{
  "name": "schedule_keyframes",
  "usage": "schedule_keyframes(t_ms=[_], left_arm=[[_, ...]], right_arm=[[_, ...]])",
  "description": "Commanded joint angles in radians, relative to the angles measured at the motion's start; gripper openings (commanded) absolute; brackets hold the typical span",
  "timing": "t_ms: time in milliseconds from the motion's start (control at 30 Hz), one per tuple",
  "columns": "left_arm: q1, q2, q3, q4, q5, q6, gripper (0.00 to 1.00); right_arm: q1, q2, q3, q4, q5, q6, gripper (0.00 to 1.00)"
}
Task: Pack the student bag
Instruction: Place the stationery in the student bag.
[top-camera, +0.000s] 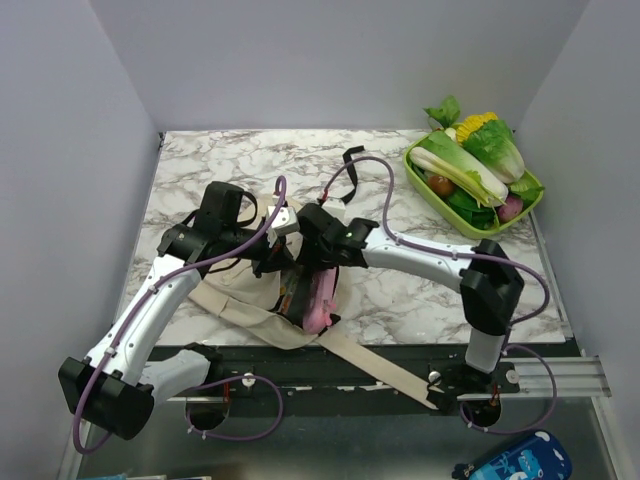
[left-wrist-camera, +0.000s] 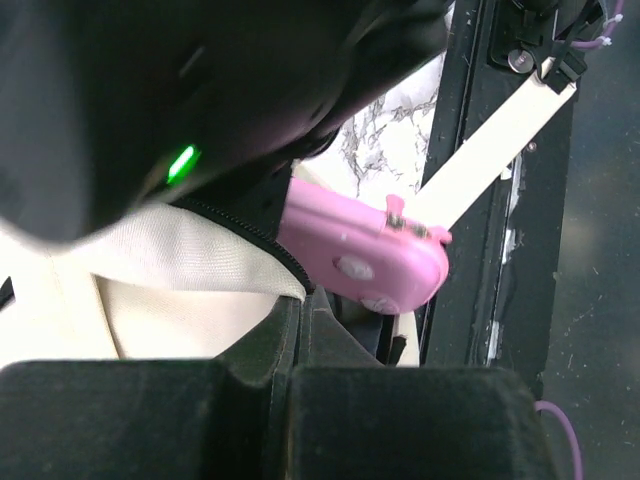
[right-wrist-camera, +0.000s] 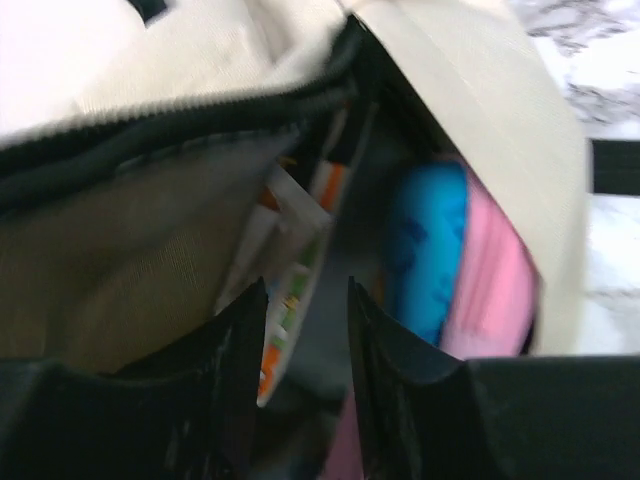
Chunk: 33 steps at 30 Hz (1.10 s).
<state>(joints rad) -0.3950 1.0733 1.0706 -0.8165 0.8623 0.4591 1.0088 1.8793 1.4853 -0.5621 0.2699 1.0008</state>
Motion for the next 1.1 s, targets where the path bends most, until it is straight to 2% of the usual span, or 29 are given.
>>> schedule_keyframes(t_ms=[0,167,300,400,467,500,533,667,733,800,867,1067], left_arm=[[-0.01,-0.015,-0.004,0.039,0.049,0.009,0.0],[-0.007,-0.006,-0.008,0.031,0.053,0.012,0.0],[-0.007,-0.009,-0.008,0.03,0.05,0.006,0.0],[-0.007,-0.016,-0.006,0.017,0.041,0.015,0.0],[-0.007,-0.019,-0.006,0.004,0.038,0.027,0.0],[-0.007,-0.021,-0.005,-0.001,0.038,0.032,0.0],[-0.007,-0.026,-0.006,-0.004,0.04,0.035,0.0],[-0.007,-0.03,-0.008,-0.004,0.046,0.035,0.0],[-0.007,-0.027,-0.005,-0.001,0.052,0.032,0.0],[-0.007,-0.026,-0.001,0.0,0.057,0.024,0.0],[-0.007,-0.021,0.006,0.004,0.058,0.021,0.0],[-0.007,-0.009,0.017,-0.003,0.063,0.016,0.0]], right_arm=[[0.005,-0.205,-0.147,0.05,0.077,-0.109,0.48],[-0.024,-0.302,-0.244,0.151,0.019,-0.201,0.53],[-0.038,-0.338,-0.26,0.157,0.003,-0.246,0.54],[-0.053,-0.388,-0.281,0.11,0.057,-0.258,0.52],[-0.055,-0.434,-0.304,0.021,0.13,-0.249,0.5],[-0.058,-0.448,-0.321,-0.007,0.155,-0.243,0.48],[-0.058,-0.466,-0.342,-0.062,0.207,-0.213,0.4],[-0.062,-0.526,-0.474,-0.098,0.23,-0.176,0.23],[-0.062,-0.548,-0.555,-0.059,0.177,-0.168,0.16],[-0.062,-0.559,-0.629,-0.006,0.103,-0.171,0.13],[-0.061,-0.585,-0.681,0.105,-0.021,-0.18,0.08],[-0.007,-0.687,-0.786,0.408,-0.247,-0.197,0.05]])
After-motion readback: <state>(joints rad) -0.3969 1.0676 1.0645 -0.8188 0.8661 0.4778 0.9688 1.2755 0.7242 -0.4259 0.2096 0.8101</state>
